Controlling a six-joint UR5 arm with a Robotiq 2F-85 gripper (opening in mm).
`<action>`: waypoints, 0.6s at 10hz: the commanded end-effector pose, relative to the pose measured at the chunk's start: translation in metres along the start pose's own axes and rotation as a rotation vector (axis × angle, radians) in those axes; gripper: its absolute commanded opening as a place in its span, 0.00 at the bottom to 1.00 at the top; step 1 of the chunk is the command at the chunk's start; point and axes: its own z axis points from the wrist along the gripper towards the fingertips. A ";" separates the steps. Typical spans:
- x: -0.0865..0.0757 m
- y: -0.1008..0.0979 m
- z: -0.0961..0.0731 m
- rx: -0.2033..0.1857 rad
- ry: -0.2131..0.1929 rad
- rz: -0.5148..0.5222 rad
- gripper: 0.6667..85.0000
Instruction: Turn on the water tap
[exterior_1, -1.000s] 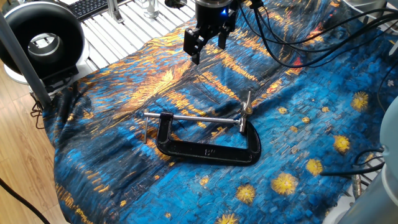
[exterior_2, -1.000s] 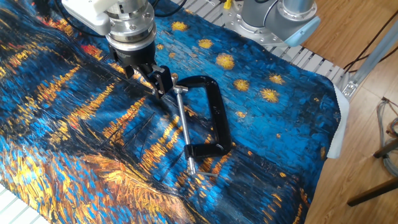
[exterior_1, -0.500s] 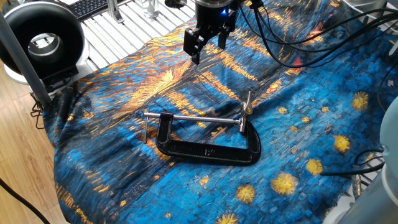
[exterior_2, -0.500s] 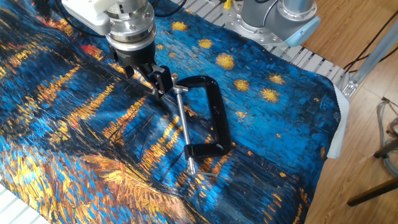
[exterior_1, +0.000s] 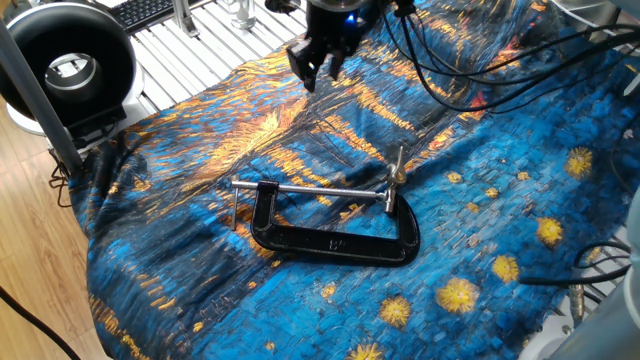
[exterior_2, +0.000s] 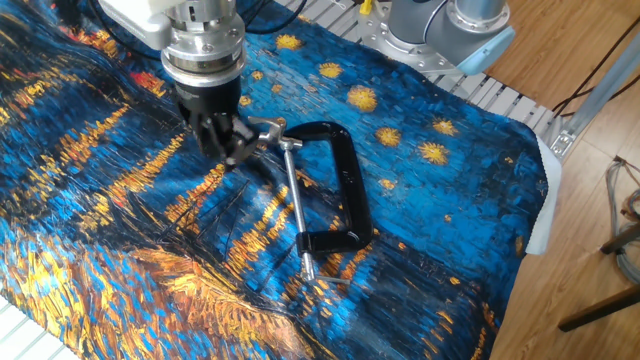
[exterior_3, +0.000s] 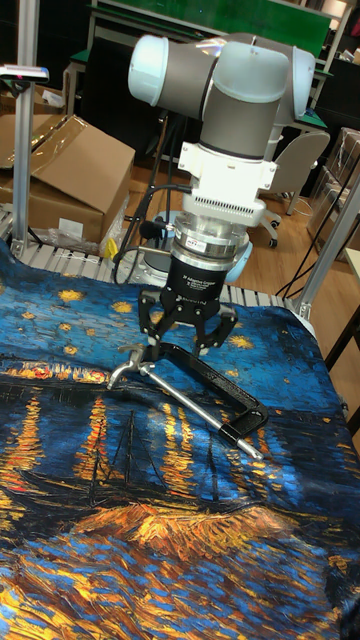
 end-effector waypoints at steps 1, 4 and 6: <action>-0.020 0.008 -0.003 -0.032 -0.078 0.041 0.00; -0.021 0.009 -0.003 -0.032 -0.083 0.041 0.00; -0.021 0.009 -0.003 -0.035 -0.082 0.045 0.00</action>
